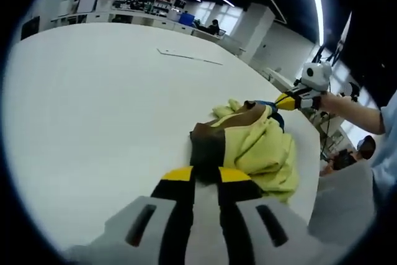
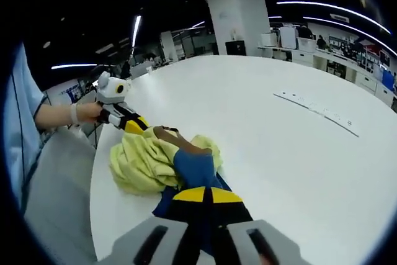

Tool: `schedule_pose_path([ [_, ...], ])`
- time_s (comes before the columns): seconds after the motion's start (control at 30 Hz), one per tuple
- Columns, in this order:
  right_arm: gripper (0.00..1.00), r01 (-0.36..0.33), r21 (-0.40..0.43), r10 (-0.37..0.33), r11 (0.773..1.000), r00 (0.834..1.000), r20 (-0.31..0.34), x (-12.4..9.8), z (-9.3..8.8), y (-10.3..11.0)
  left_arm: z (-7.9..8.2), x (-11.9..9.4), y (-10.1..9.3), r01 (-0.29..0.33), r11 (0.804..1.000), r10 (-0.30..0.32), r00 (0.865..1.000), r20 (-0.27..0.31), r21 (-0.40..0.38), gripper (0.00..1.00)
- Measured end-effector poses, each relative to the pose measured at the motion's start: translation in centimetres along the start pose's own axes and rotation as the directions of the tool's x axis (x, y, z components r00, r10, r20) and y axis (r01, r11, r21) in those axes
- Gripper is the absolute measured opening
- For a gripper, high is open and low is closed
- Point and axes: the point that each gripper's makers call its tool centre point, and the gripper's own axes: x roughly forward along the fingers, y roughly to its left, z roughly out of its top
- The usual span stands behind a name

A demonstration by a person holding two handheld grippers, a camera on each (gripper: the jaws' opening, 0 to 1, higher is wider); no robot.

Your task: Fold the garment on the visible template until the final outline fits inside the template.

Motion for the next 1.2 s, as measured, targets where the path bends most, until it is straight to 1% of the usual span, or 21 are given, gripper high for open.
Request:
schedule_pose_path([
  [0.13,0.0,0.0,0.003,0.0,1.0,1.0,0.02,-0.3,0.6,0.0,-0.1,0.1,-0.1,0.001,1.0,-0.001,1.0,0.001,-0.007,0.11],
  [0.2,0.0,0.001,-0.001,-0.001,1.0,1.0,0.016,-0.3,0.4,0.0,0.1,0.3,-0.3,0.004,1.0,-0.004,1.0,0.006,-0.008,0.11],
  [0.33,0.0,0.0,-0.008,0.0,1.0,1.0,0.006,-0.2,0.2,0.2,-0.1,0.6,-0.2,-0.002,1.0,0.002,1.0,-0.001,-0.021,0.09],
  [0.43,0.0,-0.001,-0.019,0.001,1.0,1.0,0.002,-0.3,0.2,0.3,-0.3,0.7,0.1,-0.013,0.999,0.013,1.0,-0.012,-0.038,0.05],
  [0.5,0.0,-0.001,-0.016,0.001,1.0,1.0,0.002,-0.3,0.1,0.3,-0.3,0.7,0.1,-0.004,0.998,0.003,1.0,-0.006,-0.058,0.0],
  [0.73,0.0,0.007,-0.016,-0.007,1.0,1.0,0.007,-0.5,0.1,0.4,-0.2,0.6,0.2,-0.007,0.998,0.007,1.0,0.003,-0.069,0.0],
  [0.83,0.0,0.025,-0.02,-0.024,0.999,0.999,0.033,-1.1,0.7,0.3,0.4,0.0,0.1,-0.011,0.997,0.012,1.0,0.021,-0.077,0.0],
  [1.03,0.0,0.056,-0.021,-0.054,0.998,0.996,0.077,-2.4,1.8,0.1,2.3,-1.4,0.0,-0.007,0.997,0.013,0.997,0.072,-0.079,0.0],
  [1.07,0.0,0.062,-0.026,-0.06,0.998,0.994,0.09,-2.9,2.2,0.2,3.0,-1.7,-0.2,-0.004,0.997,0.01,0.996,0.089,-0.072,0.0],
  [1.2,0.0,0.095,-0.034,-0.09,0.995,0.987,0.13,-4.3,3.3,0.4,5.2,-2.8,-0.8,-0.002,1.0,0.005,0.993,0.118,-0.026,0.0],
])
